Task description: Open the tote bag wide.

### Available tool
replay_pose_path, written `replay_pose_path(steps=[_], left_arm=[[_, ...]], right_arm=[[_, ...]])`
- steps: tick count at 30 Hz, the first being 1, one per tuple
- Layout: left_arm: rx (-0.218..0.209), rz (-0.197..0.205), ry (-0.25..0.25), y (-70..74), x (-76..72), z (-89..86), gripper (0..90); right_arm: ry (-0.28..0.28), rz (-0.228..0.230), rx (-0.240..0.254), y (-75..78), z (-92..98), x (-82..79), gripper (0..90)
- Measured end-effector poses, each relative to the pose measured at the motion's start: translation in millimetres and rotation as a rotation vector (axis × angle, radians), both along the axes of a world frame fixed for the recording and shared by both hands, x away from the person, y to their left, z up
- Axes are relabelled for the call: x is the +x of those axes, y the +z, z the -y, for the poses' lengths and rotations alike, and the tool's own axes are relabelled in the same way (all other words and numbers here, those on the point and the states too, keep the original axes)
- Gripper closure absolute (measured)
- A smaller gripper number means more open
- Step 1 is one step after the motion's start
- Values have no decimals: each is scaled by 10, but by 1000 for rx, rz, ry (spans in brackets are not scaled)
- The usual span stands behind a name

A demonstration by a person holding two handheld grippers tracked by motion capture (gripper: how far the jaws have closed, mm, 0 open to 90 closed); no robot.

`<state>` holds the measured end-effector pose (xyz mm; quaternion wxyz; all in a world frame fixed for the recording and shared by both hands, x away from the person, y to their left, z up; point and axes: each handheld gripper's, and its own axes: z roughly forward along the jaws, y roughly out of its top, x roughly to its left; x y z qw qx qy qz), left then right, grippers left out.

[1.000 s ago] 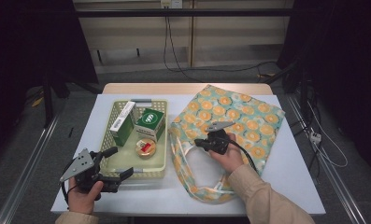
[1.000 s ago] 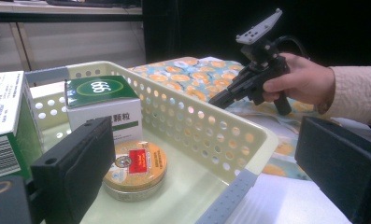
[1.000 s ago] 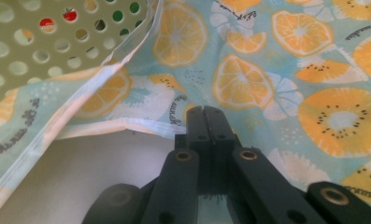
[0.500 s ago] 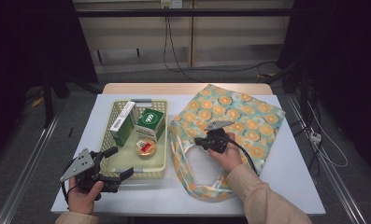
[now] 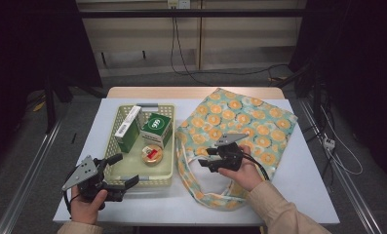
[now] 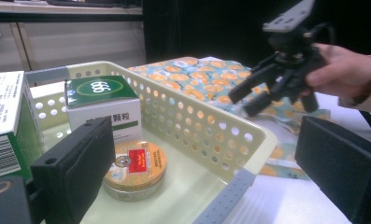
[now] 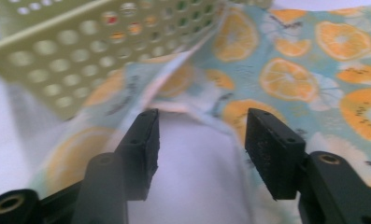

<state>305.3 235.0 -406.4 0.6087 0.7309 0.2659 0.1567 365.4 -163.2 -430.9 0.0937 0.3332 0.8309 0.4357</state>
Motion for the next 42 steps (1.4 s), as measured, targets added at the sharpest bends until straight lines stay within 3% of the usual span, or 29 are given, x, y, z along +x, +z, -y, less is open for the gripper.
replay_pose_path(steps=[1,8,19,24,35,42], left_arm=[[2,-1,-1,-1,1,1,48],[5,0,-1,-1,-4,8,48],[3,3,-2,14,3,13,48],[11,2,-11,19,-1,46,47],[14,3,-15,13,9,49,47],[13,6,-13,13,21,41,47]], right_arm=[[26,-7,8,29,-20,-92,422],[62,-30,9,18,-103,-263,345],[111,-13,50,80,-233,-453,267],[110,-14,22,38,-261,-503,206],[188,-42,-21,-24,-366,-675,316],[189,-55,-46,-111,-358,-686,414]])
